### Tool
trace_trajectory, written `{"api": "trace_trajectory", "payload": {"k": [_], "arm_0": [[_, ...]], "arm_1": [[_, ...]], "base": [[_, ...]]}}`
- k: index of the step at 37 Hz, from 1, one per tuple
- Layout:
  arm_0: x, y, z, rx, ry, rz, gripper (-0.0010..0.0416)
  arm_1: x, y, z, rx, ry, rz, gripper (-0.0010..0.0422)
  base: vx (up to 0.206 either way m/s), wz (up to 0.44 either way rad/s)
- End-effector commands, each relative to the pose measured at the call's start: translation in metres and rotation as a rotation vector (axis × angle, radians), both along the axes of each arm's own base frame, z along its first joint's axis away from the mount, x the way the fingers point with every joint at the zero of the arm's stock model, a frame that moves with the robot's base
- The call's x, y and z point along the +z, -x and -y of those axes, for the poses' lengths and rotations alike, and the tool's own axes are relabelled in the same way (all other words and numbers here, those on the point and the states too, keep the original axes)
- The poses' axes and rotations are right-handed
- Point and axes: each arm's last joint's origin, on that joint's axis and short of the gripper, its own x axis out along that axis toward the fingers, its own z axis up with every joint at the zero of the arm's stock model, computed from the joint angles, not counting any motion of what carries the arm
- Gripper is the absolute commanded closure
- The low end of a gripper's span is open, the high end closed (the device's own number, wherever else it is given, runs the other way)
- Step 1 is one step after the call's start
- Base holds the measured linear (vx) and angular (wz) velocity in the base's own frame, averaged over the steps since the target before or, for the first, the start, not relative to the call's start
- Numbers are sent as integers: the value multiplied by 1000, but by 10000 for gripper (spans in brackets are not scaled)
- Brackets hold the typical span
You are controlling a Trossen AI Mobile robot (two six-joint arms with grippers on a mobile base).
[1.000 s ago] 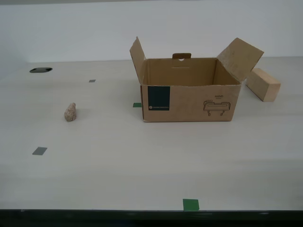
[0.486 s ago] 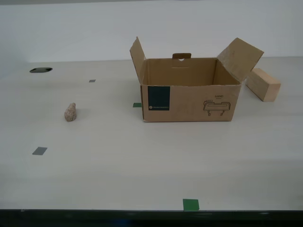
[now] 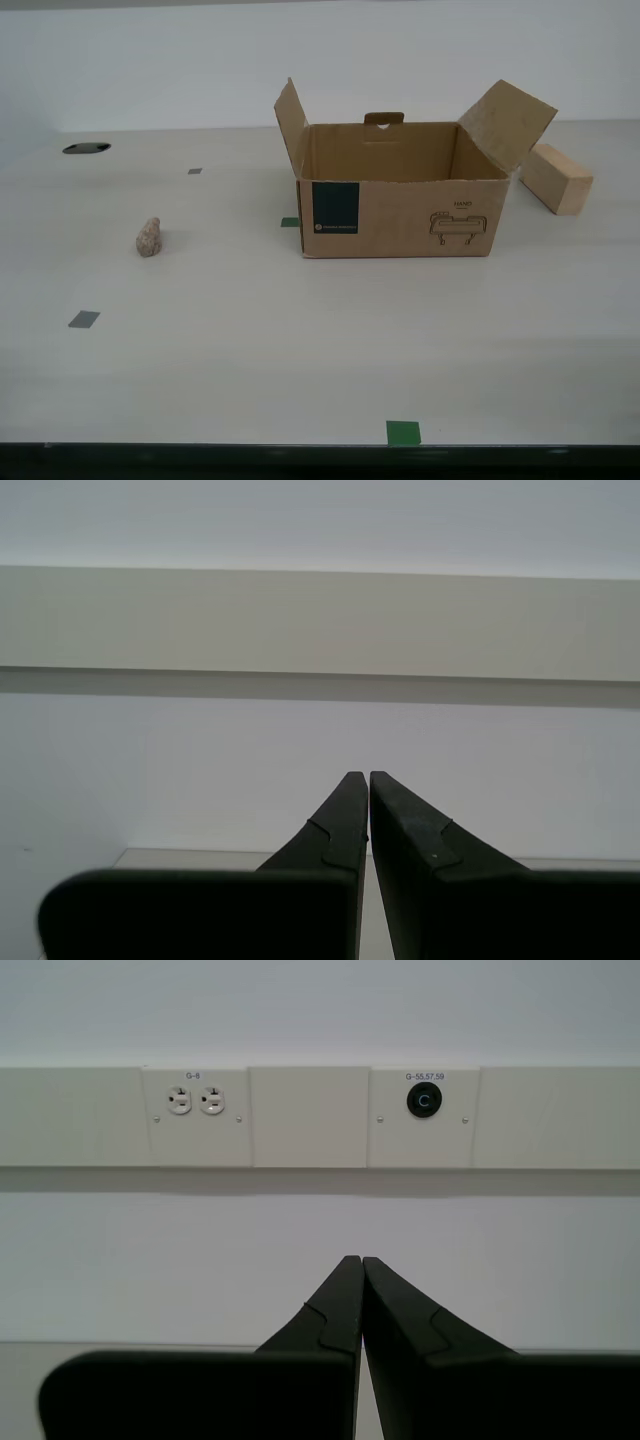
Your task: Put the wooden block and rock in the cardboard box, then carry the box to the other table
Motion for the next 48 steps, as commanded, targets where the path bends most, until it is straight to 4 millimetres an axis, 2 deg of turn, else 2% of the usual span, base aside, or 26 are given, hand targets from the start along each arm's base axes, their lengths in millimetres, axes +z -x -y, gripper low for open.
{"api": "trace_trajectory", "payload": {"k": [1,37,41,48], "arm_0": [[1,0,0,-1,-1,5,406],[3,2,0,-1,0,16,406],[6,2,0,-1,0,13,406],[24,-3,0,-1,0,-75,406]], "arm_1": [[1,0,0,-2,-2,6,412],[1,0,0,-3,2,7,412],[1,0,0,-3,2,6,412],[3,2,0,-6,16,9,412]], "base": [[0,0],[0,0],[0,0],[0,0]]}}
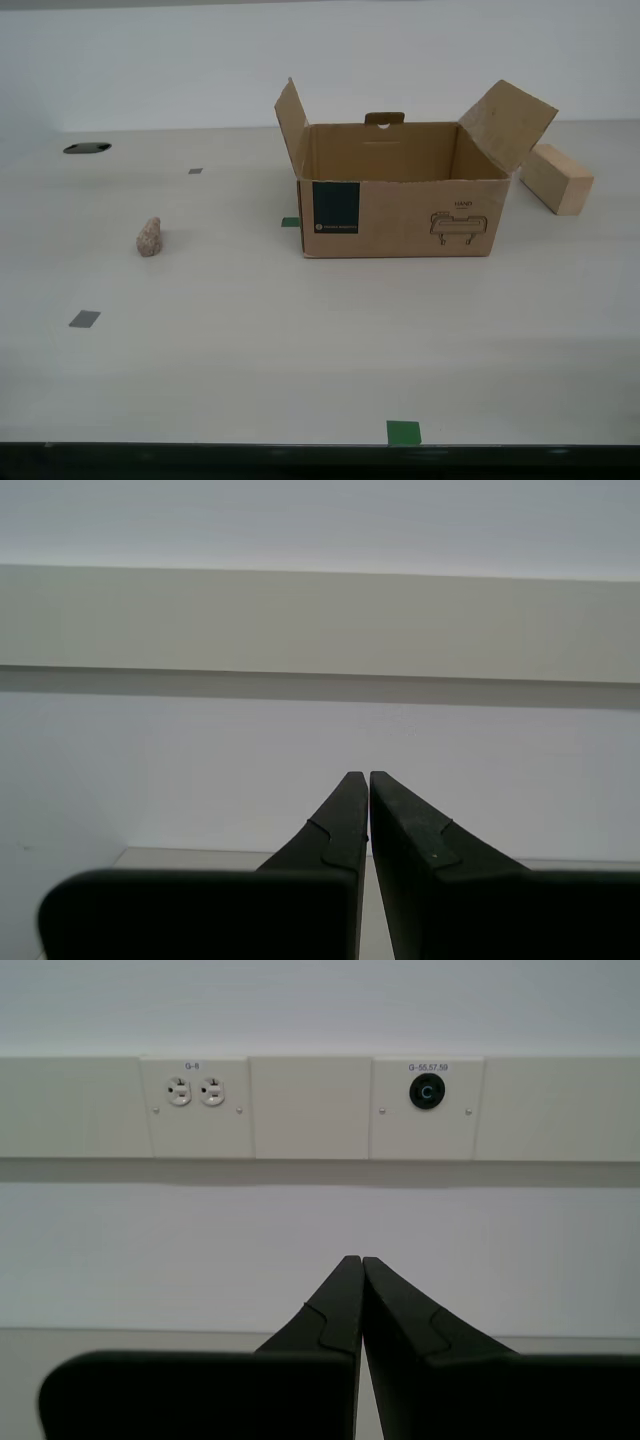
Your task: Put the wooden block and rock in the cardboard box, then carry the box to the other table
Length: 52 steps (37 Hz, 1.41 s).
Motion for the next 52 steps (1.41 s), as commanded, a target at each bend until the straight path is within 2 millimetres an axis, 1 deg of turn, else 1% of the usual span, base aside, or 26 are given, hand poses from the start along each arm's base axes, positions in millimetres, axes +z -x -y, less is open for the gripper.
{"api": "trace_trajectory", "payload": {"k": [1,5,11,16,20,28,37,43,49,52], "arm_0": [[11,-2,0,-1,0,-41,406],[24,-4,0,-1,0,-74,406],[45,-4,0,-1,0,-124,406],[63,-1,0,-1,0,-195,406],[78,3,0,-1,0,-249,406],[111,17,0,-2,-1,-338,406],[148,27,1,-8,-18,-458,406],[163,30,1,-11,-27,-552,406],[169,26,1,-16,-41,-683,406],[170,20,1,-19,-42,-740,406]], "arm_1": [[4,1,0,-4,15,-2,412],[11,1,0,-4,17,-60,412],[26,-2,0,-3,20,-200,412],[41,-1,0,3,83,-332,412],[53,3,0,10,111,-421,412],[77,13,0,21,133,-538,412],[93,27,0,38,165,-667,412],[98,36,0,44,164,-741,412],[98,40,0,50,162,-821,412],[97,40,0,52,160,-852,412]], "base": [[0,0],[0,0],[0,0],[0,0],[0,0],[0,0],[0,0],[0,0],[0,0],[0,0]]}}
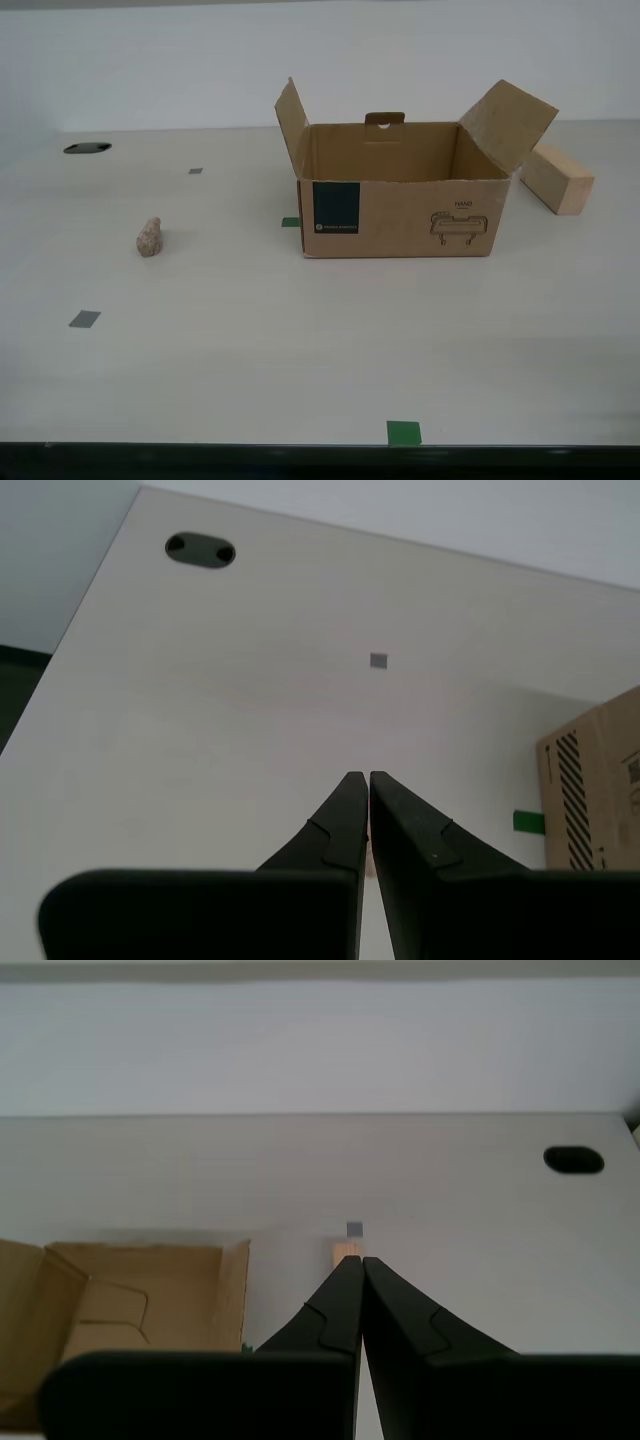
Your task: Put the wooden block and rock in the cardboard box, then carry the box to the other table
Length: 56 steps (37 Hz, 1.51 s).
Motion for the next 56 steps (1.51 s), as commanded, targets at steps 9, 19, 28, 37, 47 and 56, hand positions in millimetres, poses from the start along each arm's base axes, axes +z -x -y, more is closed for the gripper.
{"api": "trace_trajectory", "payload": {"k": [9,19,28,37,47,56], "arm_0": [[-3,-28,19,-83,-7,-178,406],[-14,-58,49,-170,-10,-271,406],[-32,-89,56,-161,-15,-340,406],[-55,-116,60,-148,-35,-413,406],[-63,-123,61,-147,-37,-433,406],[-61,-122,61,-147,-37,-428,406]], "arm_1": [[-4,3,1,-17,-7,-80,412],[-5,4,2,-26,1,-97,412],[-4,4,5,-91,97,-96,412],[-4,4,5,-69,119,-98,412],[-4,4,5,-68,118,-97,412],[-4,4,5,-68,118,-96,412]], "base": [[0,0],[0,0],[0,0],[0,0],[0,0],[0,0]]}}
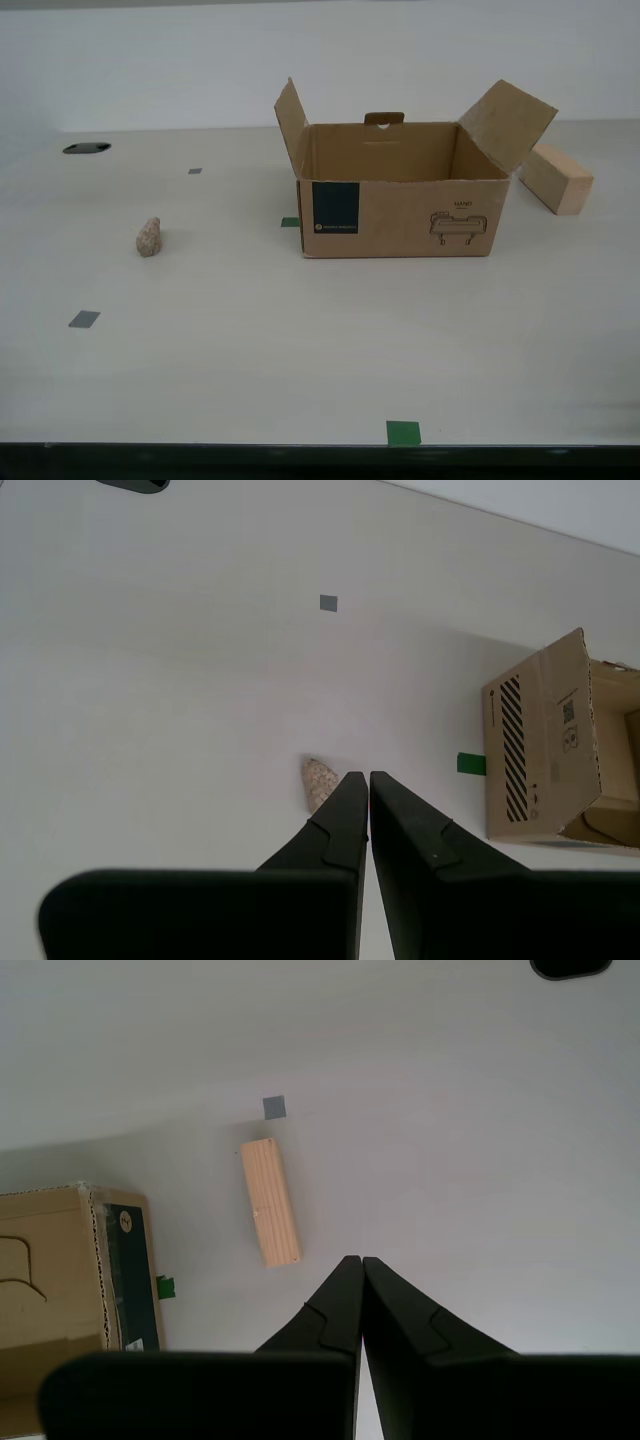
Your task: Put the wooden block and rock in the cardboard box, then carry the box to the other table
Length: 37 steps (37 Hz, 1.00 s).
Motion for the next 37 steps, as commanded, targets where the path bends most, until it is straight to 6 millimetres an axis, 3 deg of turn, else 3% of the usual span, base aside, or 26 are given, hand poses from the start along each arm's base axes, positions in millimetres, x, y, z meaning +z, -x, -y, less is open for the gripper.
{"api": "trace_trajectory", "payload": {"k": [1,37], "arm_0": [[0,0,0,2,-1,2,406],[5,-8,1,17,18,94,391]], "arm_1": [[1,0,0,1,4,2,412],[3,-3,0,-23,-21,44,403]], "base": [[0,0],[0,0]]}}
